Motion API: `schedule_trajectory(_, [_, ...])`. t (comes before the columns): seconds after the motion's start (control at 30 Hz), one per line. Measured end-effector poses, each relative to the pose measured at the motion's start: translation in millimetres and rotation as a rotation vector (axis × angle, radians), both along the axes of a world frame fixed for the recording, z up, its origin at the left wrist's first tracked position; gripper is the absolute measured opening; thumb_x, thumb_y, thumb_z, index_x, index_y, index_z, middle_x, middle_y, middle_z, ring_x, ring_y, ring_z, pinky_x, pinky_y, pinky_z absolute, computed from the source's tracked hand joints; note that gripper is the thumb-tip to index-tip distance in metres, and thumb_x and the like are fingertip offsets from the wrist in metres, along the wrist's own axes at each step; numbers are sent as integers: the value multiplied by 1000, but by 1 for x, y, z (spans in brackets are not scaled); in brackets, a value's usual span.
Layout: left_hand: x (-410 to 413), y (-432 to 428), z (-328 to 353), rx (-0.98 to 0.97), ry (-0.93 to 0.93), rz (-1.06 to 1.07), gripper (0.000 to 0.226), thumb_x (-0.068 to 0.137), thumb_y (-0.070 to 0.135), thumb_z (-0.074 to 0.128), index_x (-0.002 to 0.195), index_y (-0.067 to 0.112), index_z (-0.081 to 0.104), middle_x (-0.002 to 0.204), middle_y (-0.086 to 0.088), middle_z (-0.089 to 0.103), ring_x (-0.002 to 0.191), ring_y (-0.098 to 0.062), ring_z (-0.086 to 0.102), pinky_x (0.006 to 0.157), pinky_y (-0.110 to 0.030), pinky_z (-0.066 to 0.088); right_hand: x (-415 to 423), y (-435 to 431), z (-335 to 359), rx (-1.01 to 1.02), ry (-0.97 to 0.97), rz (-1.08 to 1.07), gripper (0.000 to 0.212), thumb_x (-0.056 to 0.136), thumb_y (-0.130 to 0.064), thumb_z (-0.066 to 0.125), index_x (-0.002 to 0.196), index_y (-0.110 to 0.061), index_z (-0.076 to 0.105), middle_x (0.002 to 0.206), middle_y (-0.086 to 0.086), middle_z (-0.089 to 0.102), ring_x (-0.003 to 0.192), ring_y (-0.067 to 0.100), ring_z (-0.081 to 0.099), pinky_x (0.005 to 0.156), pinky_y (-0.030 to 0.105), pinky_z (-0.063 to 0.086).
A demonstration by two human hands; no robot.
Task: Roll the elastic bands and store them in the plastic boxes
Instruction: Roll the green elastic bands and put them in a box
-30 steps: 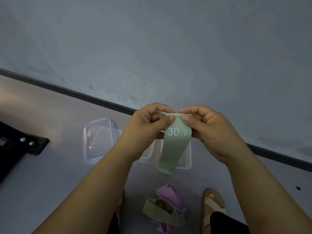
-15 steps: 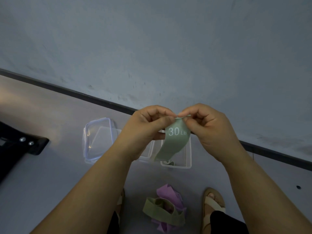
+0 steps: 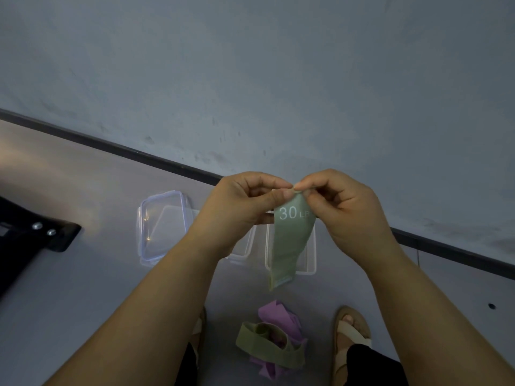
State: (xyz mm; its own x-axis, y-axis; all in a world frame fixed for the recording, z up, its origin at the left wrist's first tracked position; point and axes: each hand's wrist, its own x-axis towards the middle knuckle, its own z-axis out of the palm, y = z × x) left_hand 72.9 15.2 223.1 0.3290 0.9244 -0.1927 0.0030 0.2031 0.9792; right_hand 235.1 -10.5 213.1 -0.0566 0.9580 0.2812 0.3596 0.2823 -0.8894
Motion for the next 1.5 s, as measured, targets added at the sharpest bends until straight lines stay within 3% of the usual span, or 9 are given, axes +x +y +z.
schedule_trajectory(0.17, [0, 0, -1, 79, 66, 61, 8, 79, 5, 68, 82, 11, 70, 77, -13, 71, 71, -19, 67, 70, -33, 59, -3, 4, 4, -349, 281, 39, 27, 89, -1, 53, 86, -25, 66, 78, -7, 69, 78, 13, 67, 78, 33, 56])
schedule_trajectory(0.23, [0, -1, -1, 131, 104, 79, 9, 79, 5, 68, 81, 14, 70, 80, -18, 70, 70, -20, 66, 70, -31, 59, -2, 4, 4, -430, 382, 60, 10, 85, -18, 60, 93, -22, 64, 77, -5, 68, 78, 13, 67, 79, 34, 56])
schedule_trajectory(0.3, [1, -1, -2, 178, 139, 86, 10, 79, 7, 70, 80, 17, 70, 80, -16, 70, 72, -22, 67, 71, -32, 59, -1, 4, 4, -453, 366, 39, 31, 70, -40, 62, 95, -22, 64, 78, -5, 70, 79, 13, 68, 76, 30, 57])
schedule_trajectory(0.37, [1, -1, -2, 204, 158, 90, 13, 78, 8, 71, 77, 21, 69, 75, -7, 70, 72, -21, 67, 72, -33, 59, -3, 5, 2, -411, 289, 3, 35, 65, -46, 60, 91, -22, 65, 81, -4, 71, 79, 12, 69, 72, 25, 57])
schedule_trajectory(0.67, [0, -1, 3, 87, 38, 42, 13, 80, 1, 67, 80, 14, 69, 71, -3, 71, 66, -13, 67, 63, -25, 57, -3, 5, -1, -353, 311, -38, 15, 67, -35, 64, 76, -24, 68, 74, -3, 73, 73, 13, 69, 73, 32, 58])
schedule_trajectory(0.9, [1, -1, 2, 22, -4, 45, 18, 79, -4, 65, 79, 14, 68, 70, 0, 71, 69, -15, 68, 73, -34, 58, -2, 7, 1, -477, 472, 8, 20, 63, -26, 67, 80, -16, 68, 75, 1, 72, 74, 15, 69, 74, 30, 58])
schedule_trajectory(1.07, [0, 0, 1, 22, 10, 60, 21, 79, -4, 65, 83, 16, 69, 75, -3, 71, 72, -15, 68, 72, -31, 58, -1, 7, 0, -466, 478, 5, 19, 62, -23, 67, 80, -17, 69, 74, 2, 72, 74, 16, 69, 72, 29, 59])
schedule_trajectory(1.2, [0, 0, 0, 66, 94, 83, 17, 77, 4, 71, 86, 19, 70, 86, -19, 70, 77, -23, 69, 70, -31, 59, 0, 7, -1, -452, 446, -17, 11, 62, -25, 68, 71, -24, 73, 74, 2, 72, 75, 17, 68, 76, 33, 58])
schedule_trajectory(1.5, [-3, 1, 3, 49, -4, -2, 21, 81, -2, 63, 85, 18, 71, 83, -15, 70, 75, -17, 68, 71, -31, 59, 1, 7, 2, -431, 456, -4, 12, 59, -25, 70, 71, -26, 75, 77, 3, 71, 75, 16, 68, 74, 30, 58])
